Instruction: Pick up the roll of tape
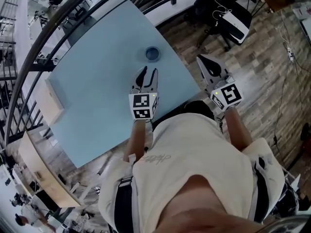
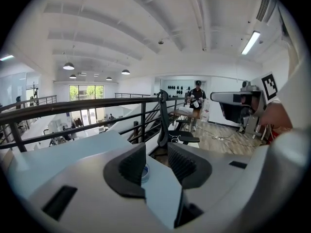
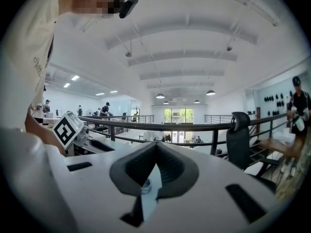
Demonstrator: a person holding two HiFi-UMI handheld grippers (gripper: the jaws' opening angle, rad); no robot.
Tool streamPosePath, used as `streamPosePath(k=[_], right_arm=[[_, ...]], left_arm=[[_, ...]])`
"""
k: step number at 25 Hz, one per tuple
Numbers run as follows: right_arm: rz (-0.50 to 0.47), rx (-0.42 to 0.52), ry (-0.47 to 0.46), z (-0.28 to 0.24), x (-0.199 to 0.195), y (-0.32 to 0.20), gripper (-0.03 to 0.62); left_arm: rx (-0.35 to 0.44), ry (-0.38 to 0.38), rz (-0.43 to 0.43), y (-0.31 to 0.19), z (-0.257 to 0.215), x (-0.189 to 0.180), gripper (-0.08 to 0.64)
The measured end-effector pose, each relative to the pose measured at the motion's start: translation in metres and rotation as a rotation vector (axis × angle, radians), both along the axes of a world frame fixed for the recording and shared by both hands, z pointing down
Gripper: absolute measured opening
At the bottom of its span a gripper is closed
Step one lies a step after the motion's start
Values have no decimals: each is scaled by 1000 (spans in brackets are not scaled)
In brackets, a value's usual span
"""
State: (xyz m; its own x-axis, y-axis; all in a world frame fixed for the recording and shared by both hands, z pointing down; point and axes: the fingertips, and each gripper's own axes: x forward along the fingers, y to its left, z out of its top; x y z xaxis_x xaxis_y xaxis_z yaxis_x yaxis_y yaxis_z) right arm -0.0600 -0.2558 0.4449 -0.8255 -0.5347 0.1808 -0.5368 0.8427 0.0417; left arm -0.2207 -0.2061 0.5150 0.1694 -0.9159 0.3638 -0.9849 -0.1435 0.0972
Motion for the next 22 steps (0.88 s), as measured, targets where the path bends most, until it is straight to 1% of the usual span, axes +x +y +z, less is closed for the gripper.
streamPosePath(k=[7,13,18,22], right_arm=[[-8,-22,22,11,-5,-7,6],[-57,-55,8,26,5,-29,6],[-142,-99,23,52,3,-48,6],[-172,-164,13,77,6,-62,6]], left_arm=[[-66,3,38,-13,21,3,152],[-118,-34,8,-34,38,13,152],[-215,-85,-16,-54,67,13,152],[-293,-126,-6,-62,94,18,152]])
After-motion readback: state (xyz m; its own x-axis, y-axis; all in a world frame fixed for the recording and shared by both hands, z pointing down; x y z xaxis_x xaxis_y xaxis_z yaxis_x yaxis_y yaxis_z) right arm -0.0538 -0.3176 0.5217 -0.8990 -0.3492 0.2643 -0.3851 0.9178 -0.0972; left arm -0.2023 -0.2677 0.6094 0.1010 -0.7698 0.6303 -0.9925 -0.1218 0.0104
